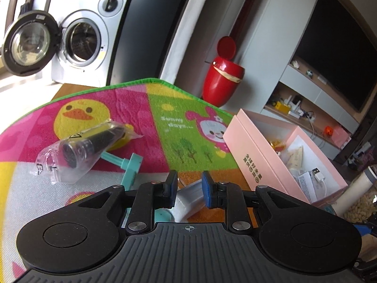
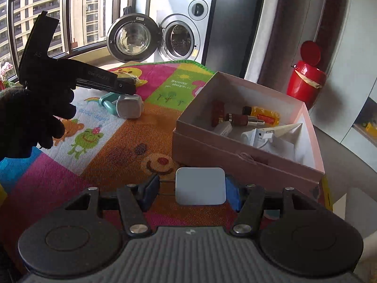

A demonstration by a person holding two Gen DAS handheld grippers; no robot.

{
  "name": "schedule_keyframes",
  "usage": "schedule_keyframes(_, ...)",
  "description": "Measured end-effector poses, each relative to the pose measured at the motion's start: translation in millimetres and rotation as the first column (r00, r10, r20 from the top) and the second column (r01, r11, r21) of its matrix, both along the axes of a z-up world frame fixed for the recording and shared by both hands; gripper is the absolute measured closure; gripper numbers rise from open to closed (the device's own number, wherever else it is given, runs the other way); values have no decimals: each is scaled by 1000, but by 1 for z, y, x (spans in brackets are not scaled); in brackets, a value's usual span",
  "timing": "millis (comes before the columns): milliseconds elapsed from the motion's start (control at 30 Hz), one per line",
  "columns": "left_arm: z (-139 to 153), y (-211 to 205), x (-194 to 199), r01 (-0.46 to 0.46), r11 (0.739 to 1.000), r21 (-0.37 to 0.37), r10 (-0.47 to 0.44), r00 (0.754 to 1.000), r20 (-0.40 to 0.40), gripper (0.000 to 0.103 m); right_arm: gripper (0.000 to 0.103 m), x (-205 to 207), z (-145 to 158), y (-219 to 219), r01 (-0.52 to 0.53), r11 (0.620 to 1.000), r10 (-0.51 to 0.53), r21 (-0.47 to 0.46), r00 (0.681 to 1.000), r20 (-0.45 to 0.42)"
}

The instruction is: Organize rigid objects

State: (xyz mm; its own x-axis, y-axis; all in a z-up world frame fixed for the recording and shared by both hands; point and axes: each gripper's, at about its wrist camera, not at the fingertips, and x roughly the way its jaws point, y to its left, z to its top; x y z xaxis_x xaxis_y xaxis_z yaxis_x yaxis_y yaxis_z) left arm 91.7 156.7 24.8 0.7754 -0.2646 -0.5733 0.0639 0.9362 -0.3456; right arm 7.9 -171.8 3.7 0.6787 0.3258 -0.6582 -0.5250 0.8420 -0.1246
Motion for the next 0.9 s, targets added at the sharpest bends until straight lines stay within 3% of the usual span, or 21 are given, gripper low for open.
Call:
schedule_keyframes(167,3,-26,-26,89,991,100,-92,995,24,76,41,-7,-24,-17,40,999,-40,18,999,11)
schedule_keyframes(267,-2,-51,-46,197,965,175,-201,979,10,77,30,-5,-33,-20,53,998,-53,45,999,4)
schedule_keyframes(367,-5,-68,-64,231,935,268,-244,970,15,76,24,-3,-41,-19,73,996,-72,52,997,-15)
schedule_keyframes(467,0,-66,-75,240,938,248,-254,967,26,76,13,-3,-46,-23,113,991,-112,78,994,-13)
schedule_keyframes(567,9,-50,-76,154,957,244,-174,983,61,75,12,0,-48,-26,126,987,-123,99,992,-35)
schedule_keyframes(633,14,-30,-64,70,976,204,-86,994,72,76,8,4,-48,-26,141,984,-137,105,989,-48)
schedule_keyframes(767,7,-2,-37,73,993,90,-76,997,28,76,7,5,-50,-26,144,984,-139,110,989,-53)
schedule_keyframes(900,-12,24,-5,12,991,-136,-19,998,-53,77,7,4,-50,-25,146,983,-141,111,989,-52)
